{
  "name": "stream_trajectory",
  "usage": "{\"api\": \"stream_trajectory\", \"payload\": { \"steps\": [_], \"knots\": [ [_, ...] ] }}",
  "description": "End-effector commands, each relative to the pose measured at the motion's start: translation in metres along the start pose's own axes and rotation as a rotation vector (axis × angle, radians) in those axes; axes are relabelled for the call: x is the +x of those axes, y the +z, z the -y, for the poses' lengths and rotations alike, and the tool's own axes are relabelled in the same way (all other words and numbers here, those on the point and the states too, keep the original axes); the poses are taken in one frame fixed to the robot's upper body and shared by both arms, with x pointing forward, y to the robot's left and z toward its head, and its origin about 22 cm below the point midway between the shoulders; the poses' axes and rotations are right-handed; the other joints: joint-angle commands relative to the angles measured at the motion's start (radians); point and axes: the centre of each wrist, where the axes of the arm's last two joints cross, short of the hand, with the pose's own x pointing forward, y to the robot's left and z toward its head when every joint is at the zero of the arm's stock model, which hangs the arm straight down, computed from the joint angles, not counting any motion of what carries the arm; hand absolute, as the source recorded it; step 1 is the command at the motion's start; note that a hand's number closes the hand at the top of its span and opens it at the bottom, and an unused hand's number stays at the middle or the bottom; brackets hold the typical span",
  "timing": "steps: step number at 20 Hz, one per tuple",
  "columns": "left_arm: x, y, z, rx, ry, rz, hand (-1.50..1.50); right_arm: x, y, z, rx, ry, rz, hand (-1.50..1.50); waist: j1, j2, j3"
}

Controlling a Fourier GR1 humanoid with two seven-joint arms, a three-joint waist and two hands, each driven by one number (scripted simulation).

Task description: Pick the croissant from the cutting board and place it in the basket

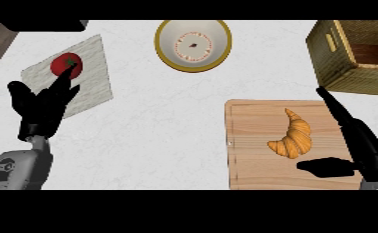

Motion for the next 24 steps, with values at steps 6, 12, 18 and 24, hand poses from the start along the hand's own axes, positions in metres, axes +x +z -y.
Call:
{"api": "stream_trajectory", "payload": {
  "steps": [6,12,18,24],
  "knots": [
    [-0.007,-0.004,-0.006,0.002,0.004,-0.005,0.00,-0.009,0.015,0.007,0.007,0.004,0.023,-1.50,-0.004,0.000,0.000],
    [0.011,-0.017,-0.012,0.005,-0.008,-0.003,0.00,-0.022,0.012,-0.012,0.067,-0.061,0.090,-1.50,-0.005,0.000,0.000],
    [0.007,0.005,-0.019,-0.003,-0.006,0.003,0.00,-0.010,0.024,-0.005,0.045,0.000,0.067,-1.50,-0.003,-0.001,0.000],
    [0.002,-0.002,-0.002,-0.022,-0.011,-0.007,0.00,-0.014,-0.009,-0.026,0.043,0.042,0.026,-1.50,-0.001,0.000,0.000]
  ]
}}
